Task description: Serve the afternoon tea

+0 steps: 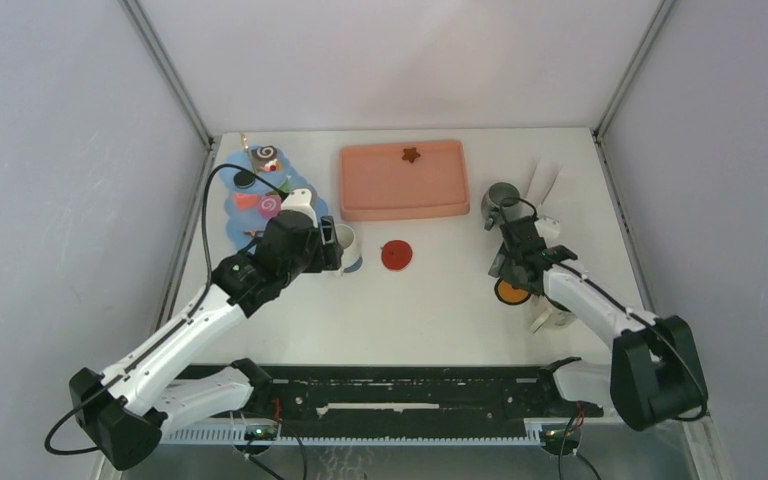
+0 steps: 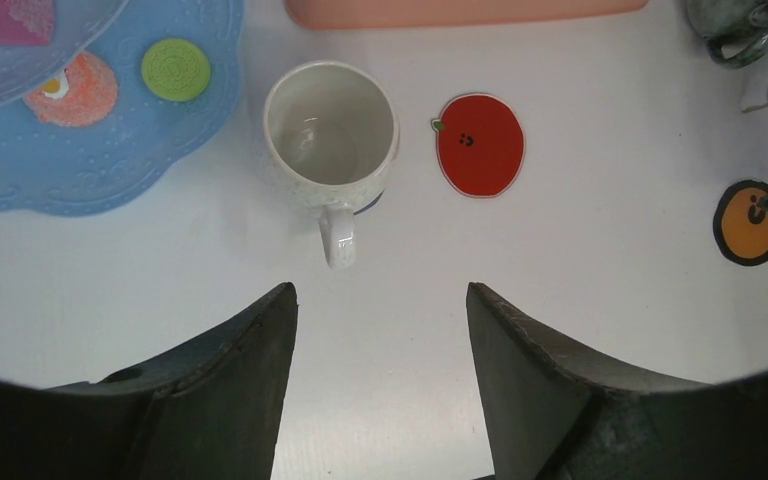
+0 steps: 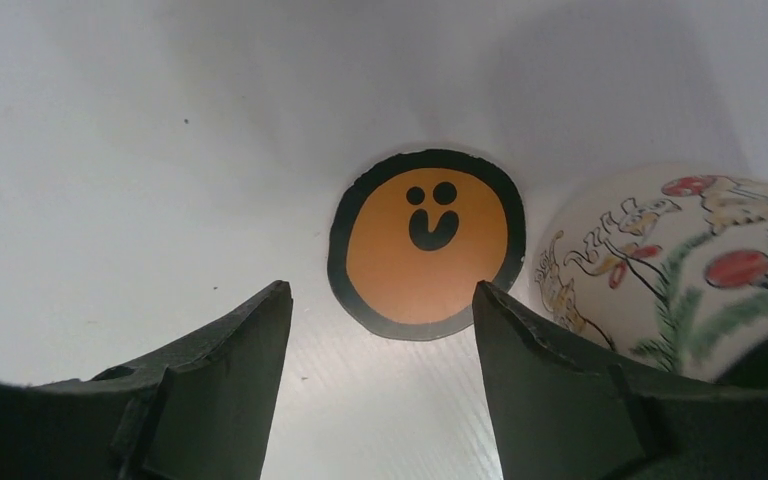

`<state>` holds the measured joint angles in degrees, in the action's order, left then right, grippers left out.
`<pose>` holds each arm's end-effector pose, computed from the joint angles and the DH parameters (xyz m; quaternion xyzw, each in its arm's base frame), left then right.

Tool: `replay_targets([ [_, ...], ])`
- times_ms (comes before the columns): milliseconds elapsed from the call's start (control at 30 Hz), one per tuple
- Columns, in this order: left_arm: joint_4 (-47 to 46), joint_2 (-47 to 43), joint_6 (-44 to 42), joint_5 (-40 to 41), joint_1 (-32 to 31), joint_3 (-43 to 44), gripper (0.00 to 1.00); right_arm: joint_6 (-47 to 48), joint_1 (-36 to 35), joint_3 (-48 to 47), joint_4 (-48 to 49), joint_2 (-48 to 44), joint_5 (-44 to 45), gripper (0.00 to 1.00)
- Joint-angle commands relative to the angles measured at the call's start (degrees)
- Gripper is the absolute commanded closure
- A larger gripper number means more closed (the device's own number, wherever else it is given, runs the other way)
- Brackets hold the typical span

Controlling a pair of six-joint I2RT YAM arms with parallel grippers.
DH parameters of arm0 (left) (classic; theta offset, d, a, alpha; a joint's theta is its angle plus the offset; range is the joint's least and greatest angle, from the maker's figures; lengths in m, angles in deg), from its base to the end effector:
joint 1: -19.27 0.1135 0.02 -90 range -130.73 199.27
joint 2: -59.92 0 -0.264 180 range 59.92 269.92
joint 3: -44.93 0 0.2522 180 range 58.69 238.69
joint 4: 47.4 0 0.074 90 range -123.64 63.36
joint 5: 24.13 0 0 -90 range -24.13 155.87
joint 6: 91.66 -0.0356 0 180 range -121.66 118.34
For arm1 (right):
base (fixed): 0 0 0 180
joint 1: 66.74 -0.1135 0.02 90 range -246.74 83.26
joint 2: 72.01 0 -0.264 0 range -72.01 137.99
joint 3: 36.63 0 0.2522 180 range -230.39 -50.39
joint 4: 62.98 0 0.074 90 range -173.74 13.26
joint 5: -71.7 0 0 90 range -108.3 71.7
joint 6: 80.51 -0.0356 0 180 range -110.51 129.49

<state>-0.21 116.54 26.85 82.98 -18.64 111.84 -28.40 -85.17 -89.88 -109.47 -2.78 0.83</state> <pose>0.1716 -0.1203 0.3141 0.0062 0.8871 -0.1308 0.4427 0.2111 0.0580 0.1955 0.2008 0.9373 -0.0316 0.2830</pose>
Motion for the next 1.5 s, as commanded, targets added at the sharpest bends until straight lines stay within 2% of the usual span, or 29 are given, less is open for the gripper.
replay_targets([
  [0, -1.9, 0.5, -1.7, -0.9, -0.2, 3.2, 0.32, -1.5, 0.4, -3.9, -2.1, 5.0, 2.4, 0.24],
  [267, -2.0, 0.2, -1.8, -0.7, -0.2, 3.1, 0.32, -2.2, 1.5, -4.9, -3.3, 10.2, 5.6, 0.20],
  [600, -2.4, 0.0, -1.6, -1.4, -0.2, 2.1, 0.32, 0.7, 5.8, -4.8, 1.1, 11.2, -3.9, 0.10],
  [800, -2.6, 0.3, -1.8, -1.2, -0.2, 1.8, 0.32, 0.8, 8.2, -4.8, 1.7, 13.1, -5.0, 0.06],
  [967, -3.0, 0.5, -1.7, -1.5, -0.1, 1.6, 0.32, -0.1, 8.1, -4.9, -0.1, 14.6, -1.5, 0.06],
  [1200, -3.0, 0.7, -1.8, -1.6, -0.2, 1.9, 0.32, 2.6, 6.2, -4.9, 3.8, 17.6, -6.7, 0.05],
  [1267, -3.1, 0.8, -1.7, -1.6, -0.2, 1.8, 0.32, 3.6, 4.9, -5.4, 3.7, 17.7, -6.2, 0.01],
  [1467, -3.1, 2.1, -2.0, -1.8, -0.2, 2.9, 0.32, 4.8, 3.8, -5.8, 2.4, 16.6, -5.8, 0.00],
])
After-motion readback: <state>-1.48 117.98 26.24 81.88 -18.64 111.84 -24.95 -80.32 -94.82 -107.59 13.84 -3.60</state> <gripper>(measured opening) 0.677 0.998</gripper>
